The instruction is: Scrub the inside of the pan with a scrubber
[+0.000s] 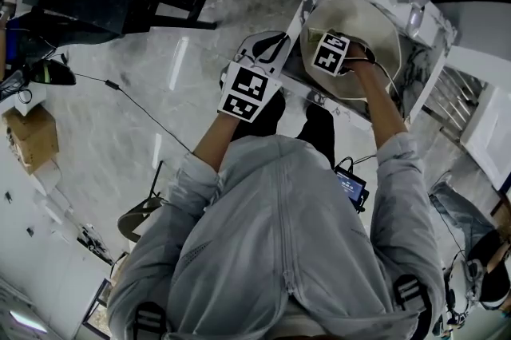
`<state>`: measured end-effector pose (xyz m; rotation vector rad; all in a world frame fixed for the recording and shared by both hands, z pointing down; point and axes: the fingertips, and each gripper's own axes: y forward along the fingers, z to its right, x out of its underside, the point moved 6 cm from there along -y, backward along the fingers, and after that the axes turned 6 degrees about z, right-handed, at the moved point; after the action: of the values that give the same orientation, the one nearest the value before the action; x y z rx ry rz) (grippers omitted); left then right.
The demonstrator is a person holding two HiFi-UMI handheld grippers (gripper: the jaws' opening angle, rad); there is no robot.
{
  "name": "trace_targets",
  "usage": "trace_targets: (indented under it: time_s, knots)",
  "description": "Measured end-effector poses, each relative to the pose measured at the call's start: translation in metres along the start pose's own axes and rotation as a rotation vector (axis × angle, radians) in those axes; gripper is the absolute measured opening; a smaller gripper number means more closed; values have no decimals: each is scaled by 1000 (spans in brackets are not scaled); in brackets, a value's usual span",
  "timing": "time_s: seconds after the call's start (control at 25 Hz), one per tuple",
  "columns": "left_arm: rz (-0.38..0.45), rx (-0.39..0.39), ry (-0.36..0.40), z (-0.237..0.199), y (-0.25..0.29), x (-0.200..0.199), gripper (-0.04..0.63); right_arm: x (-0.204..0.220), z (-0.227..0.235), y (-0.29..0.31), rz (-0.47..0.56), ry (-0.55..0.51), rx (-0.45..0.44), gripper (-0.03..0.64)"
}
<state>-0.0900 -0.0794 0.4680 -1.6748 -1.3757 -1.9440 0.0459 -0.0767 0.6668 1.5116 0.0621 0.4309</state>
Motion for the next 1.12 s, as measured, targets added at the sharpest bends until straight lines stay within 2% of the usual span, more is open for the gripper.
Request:
trace_targets:
  time_s: [0.32, 0.64, 0.92, 1.12]
  knots:
    - [13, 33, 16, 10, -1, -9, 30, 21, -47, -15, -105, -50, -227, 80]
    - [11, 63, 31, 21, 4, -9, 30, 57, -66, -19, -250, -55, -336, 81]
    - [16, 65, 31, 24, 2, -9, 30, 77, -55, -26, -318, 5, -306, 80]
    - [15, 65, 28, 26, 0, -7, 30, 98, -29, -34, -406, 56, -212, 80]
